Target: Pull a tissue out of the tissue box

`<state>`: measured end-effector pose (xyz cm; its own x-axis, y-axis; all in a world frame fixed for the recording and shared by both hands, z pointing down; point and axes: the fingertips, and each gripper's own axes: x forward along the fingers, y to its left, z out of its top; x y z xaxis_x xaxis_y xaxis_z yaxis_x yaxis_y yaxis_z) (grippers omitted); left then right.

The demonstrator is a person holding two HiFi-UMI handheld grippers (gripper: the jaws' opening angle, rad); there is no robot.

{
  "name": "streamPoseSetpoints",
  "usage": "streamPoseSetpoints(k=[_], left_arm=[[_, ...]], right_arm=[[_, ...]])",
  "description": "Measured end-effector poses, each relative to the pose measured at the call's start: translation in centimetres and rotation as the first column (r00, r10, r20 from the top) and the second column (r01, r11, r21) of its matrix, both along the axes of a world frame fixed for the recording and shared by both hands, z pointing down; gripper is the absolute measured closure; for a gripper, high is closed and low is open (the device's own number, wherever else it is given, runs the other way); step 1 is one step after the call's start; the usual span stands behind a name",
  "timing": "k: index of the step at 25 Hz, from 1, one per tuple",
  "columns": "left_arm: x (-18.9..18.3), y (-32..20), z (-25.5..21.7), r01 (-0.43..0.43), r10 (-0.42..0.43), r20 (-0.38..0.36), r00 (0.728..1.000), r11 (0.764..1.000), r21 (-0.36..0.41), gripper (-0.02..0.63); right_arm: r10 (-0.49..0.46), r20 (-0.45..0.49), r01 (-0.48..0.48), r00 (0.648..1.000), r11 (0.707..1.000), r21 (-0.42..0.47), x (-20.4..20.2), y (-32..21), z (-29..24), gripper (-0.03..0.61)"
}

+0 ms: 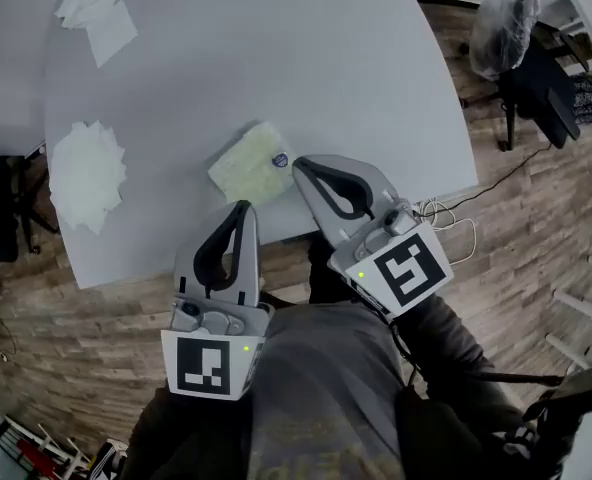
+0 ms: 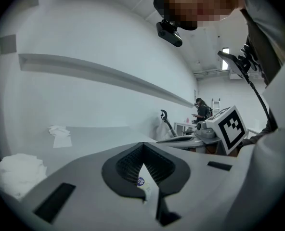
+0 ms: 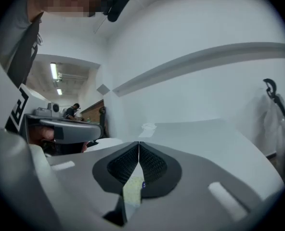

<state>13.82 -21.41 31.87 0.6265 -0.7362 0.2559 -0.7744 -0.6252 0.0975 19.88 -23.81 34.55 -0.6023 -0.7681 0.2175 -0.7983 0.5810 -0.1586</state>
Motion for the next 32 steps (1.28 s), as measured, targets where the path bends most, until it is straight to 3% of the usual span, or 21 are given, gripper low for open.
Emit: streamPoseSetpoints(k=[4, 8, 13, 19, 22, 25, 32], left_arm=[[0.3, -2.3, 1.5, 0.106, -0.105, 0.009, 0.994, 0.994, -0.033, 0.615], [-0.1, -4.2, 3.1, 0.190, -0.190, 0.008, 0.982, 0.980, -0.049, 0.615], [-1.1, -5.5, 5.0, 0.293, -0.293, 0.007, 0.956, 0.954, -0.059, 0.615], [-2.1, -6.0, 6.7, 0.345, -0.346, 0.005, 0.938, 0.935, -0.081, 0.615], [-2.2, -6.0, 7.0, 0.357, -0.358, 0.003, 0.934, 0.930, -0.086, 0.615], [-2.3, -6.3, 6.8, 0.372, -0.374, -0.004, 0.928, 0.925, -0.075, 0.615], [-3.1, -6.4, 4.9, 0.401, -0.402, -0.024, 0.915, 0.915, -0.038, 0.615]], right_arm=[[-0.212, -0.060, 0.211, 0.975, 0.977, -0.024, -1.2, -1.8, 2.6, 0.537], [-0.367, -0.156, 0.367, 0.917, 0.930, -0.027, -2.1, -3.4, 5.4, 0.461], [-0.502, -0.233, 0.502, 0.833, 0.863, -0.063, -3.5, -4.4, 8.9, 0.453], [-0.579, -0.330, 0.582, 0.746, 0.807, -0.100, -4.6, -4.0, 11.7, 0.464], [-0.577, -0.355, 0.586, 0.735, 0.805, -0.094, -4.5, -3.7, 11.7, 0.561], [-0.579, -0.339, 0.594, 0.742, 0.802, -0.070, -4.6, -3.4, 10.7, 0.571], [-0.544, -0.193, 0.549, 0.817, 0.835, -0.031, -5.0, -4.0, 5.4, 0.574]])
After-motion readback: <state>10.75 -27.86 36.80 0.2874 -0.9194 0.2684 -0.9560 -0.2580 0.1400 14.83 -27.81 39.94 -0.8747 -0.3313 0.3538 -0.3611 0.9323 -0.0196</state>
